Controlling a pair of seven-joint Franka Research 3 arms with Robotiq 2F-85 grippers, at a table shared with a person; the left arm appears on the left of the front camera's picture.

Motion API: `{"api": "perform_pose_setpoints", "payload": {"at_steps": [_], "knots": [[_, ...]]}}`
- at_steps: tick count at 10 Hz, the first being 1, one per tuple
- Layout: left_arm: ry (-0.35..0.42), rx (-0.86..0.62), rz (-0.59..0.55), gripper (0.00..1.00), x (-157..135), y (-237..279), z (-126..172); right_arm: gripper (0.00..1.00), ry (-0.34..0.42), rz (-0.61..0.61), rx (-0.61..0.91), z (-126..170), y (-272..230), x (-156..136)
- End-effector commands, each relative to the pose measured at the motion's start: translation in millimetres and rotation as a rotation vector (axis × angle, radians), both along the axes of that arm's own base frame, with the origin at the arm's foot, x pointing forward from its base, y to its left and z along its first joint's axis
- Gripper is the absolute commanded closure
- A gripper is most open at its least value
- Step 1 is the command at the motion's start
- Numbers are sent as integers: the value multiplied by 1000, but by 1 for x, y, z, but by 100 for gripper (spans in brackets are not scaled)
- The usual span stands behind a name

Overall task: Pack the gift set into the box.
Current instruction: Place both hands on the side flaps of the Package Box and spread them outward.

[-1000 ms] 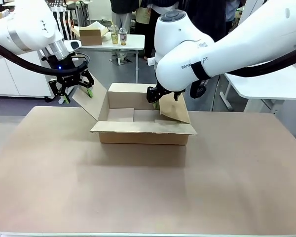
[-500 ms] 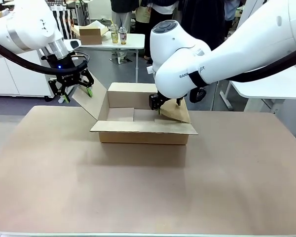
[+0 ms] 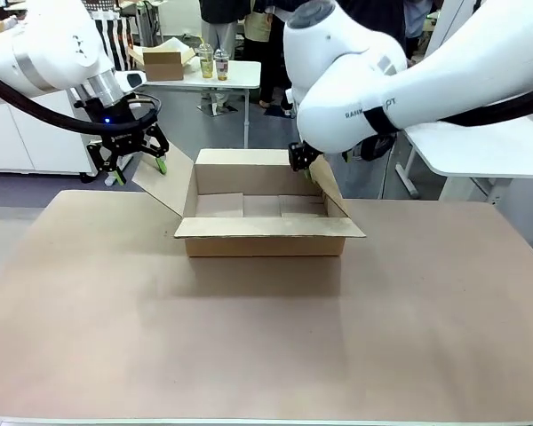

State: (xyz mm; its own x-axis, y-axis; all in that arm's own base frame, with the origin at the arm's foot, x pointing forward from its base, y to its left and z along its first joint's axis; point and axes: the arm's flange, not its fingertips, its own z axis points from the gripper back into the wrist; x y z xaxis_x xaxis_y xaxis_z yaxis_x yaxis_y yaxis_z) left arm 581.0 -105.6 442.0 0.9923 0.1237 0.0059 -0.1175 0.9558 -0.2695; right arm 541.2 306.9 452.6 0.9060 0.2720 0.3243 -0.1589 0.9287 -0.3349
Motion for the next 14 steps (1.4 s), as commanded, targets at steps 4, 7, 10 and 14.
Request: {"api": "perform_pose_setpoints", "payload": {"at_steps": [4, 7, 10, 14], "knots": [[-6, 20, 17, 0, -1, 1, 1, 0, -39, -175, 10, 18, -70, -17], [-6, 20, 17, 0, -1, 1, 1, 0, -64, -279, -29, 21, -119, -22], [-6, 20, 17, 0, -1, 1, 1, 0, -18, -373, 33, 3, -157, -23], [-6, 20, 17, 0, -1, 1, 1, 0, 12, -362, 33, -4, -163, -18]]}}
